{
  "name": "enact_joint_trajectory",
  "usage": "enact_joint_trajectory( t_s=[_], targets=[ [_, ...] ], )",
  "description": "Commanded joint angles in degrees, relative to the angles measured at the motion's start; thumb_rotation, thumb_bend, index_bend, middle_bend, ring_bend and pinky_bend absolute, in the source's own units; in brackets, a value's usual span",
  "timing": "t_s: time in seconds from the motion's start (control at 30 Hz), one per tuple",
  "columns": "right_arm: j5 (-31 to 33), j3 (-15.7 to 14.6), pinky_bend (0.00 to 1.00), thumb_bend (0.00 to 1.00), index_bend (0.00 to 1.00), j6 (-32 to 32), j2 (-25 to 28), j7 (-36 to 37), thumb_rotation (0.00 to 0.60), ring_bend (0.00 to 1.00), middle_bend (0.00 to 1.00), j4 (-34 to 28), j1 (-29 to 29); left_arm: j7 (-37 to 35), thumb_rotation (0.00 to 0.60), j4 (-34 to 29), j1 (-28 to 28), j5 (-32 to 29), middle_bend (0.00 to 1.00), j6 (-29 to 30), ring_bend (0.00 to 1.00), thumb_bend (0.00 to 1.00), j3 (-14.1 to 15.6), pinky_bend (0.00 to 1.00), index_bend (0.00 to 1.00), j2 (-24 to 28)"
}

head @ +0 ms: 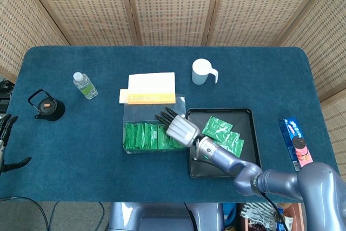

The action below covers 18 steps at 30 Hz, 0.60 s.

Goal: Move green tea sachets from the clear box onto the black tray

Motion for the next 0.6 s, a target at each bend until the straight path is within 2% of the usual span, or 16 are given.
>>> enact_joint_trajectory(
  t_s=[0.03,0.23,0.6],
  targets=[
    [-0.3,0.0,0.0,0.49,0.52,0.2,-0.2,0.9,0.6,0.0,0.0,0.3,-0.2,0.0,0.6,0.0,0.0,0.0,0.0,0.0,0.0,0.14,0.0,0.0,0.0,0.0],
    [-2.4,-0.2,0.0,0.5,0.65,2.0,-1.3,4.4,0.6,0.0,0.01,1.6,-0.9,-0.1,0.6,0.0,0.0,0.0,0.0,0.0,0.0,0.14,0.0,0.0,0.0,0.0],
    [-7.7,0.1,0.0,0.5,0.67,7.1,-1.4,10.3,0.6,0.0,0.0,2.4,-1.8,-0.2,0.6,-0.2,0.0,0.1,0.0,0.0,0.0,0.14,0.1,0.0,0.0,0.1]
  ],
)
